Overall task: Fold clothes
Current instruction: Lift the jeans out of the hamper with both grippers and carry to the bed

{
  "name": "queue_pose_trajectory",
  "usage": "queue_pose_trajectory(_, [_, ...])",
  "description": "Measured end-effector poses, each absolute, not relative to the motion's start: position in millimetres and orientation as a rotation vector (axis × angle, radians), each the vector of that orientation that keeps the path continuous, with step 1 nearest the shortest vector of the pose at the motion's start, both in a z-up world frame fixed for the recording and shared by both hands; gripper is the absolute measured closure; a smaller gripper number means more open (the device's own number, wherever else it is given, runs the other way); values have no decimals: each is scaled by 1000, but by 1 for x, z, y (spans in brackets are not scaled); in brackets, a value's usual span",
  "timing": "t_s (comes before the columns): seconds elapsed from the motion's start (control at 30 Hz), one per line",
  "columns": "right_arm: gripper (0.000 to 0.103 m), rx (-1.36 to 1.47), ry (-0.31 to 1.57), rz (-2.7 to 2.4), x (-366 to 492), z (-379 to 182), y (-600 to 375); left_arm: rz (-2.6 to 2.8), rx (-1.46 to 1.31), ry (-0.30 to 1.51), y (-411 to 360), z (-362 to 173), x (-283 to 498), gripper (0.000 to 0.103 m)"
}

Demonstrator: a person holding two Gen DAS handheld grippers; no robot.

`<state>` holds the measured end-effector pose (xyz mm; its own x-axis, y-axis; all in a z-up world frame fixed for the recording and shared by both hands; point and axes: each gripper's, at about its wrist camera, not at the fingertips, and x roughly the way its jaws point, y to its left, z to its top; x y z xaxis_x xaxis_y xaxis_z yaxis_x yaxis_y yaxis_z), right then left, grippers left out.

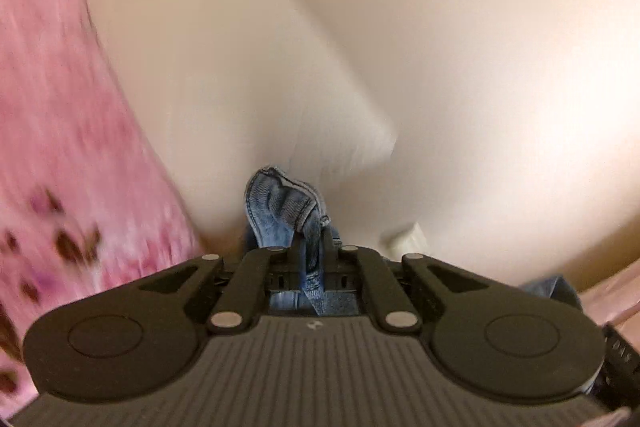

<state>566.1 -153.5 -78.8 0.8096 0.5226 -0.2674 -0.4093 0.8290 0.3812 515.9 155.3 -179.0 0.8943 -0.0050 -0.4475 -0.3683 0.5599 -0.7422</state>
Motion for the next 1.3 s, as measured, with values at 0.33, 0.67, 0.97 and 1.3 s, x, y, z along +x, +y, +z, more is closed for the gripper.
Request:
queue_pose_trajectory(0.33, [96, 414, 217, 1048, 415, 5, -33, 564, -821, -83, 254, -39, 256, 100])
queue_pose_trajectory(0.67, [96, 547, 134, 1579, 217, 71, 88, 923, -510, -216, 276, 105, -50, 100])
queue_pose_trajectory(0.97, [96, 667, 104, 1808, 88, 127, 135, 1063, -282, -233, 292, 218, -160, 100])
queue_pose_trajectory(1.3, [71, -290, 657, 1836, 45, 34, 157, 924, -562, 393, 345, 79, -119, 97])
